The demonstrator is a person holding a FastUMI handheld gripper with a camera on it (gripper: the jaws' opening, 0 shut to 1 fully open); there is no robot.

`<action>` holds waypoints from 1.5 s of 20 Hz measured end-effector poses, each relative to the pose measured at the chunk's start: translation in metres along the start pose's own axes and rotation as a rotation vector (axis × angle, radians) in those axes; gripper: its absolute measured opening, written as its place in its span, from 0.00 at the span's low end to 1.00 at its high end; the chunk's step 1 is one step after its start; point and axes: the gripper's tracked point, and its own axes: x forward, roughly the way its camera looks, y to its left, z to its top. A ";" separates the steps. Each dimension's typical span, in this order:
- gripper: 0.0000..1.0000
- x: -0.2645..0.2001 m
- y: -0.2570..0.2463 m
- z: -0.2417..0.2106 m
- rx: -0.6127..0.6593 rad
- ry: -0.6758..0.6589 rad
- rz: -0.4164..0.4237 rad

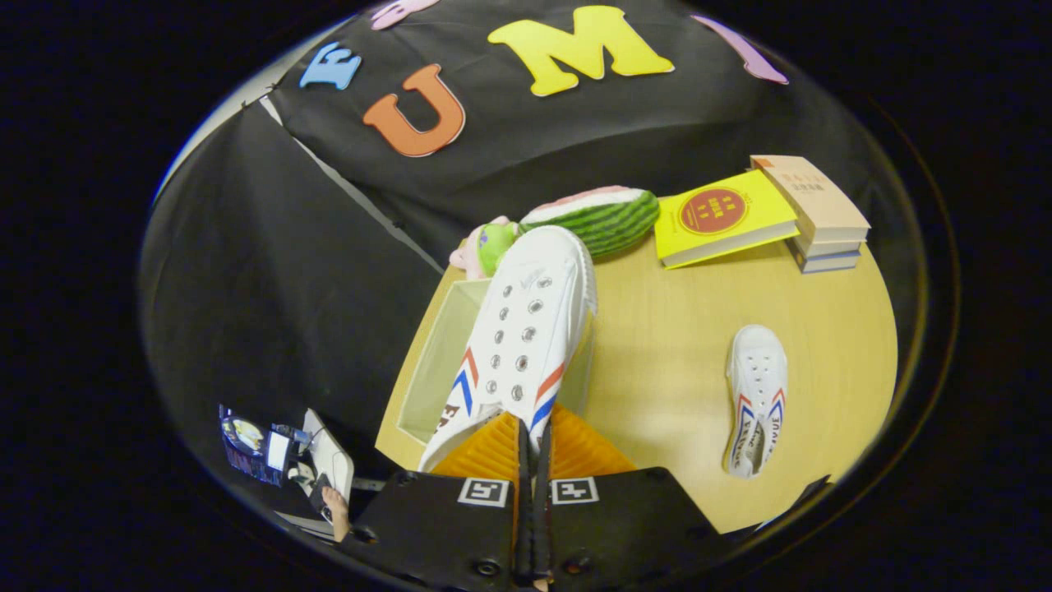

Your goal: Open the storage box then place both shoes into the box .Put the left shoe in first, then the right shoe, with the right side of both shoes facing outward in a uniform manner.

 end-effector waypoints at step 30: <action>0.82 0.132 0.050 -0.025 -0.203 -0.027 -0.227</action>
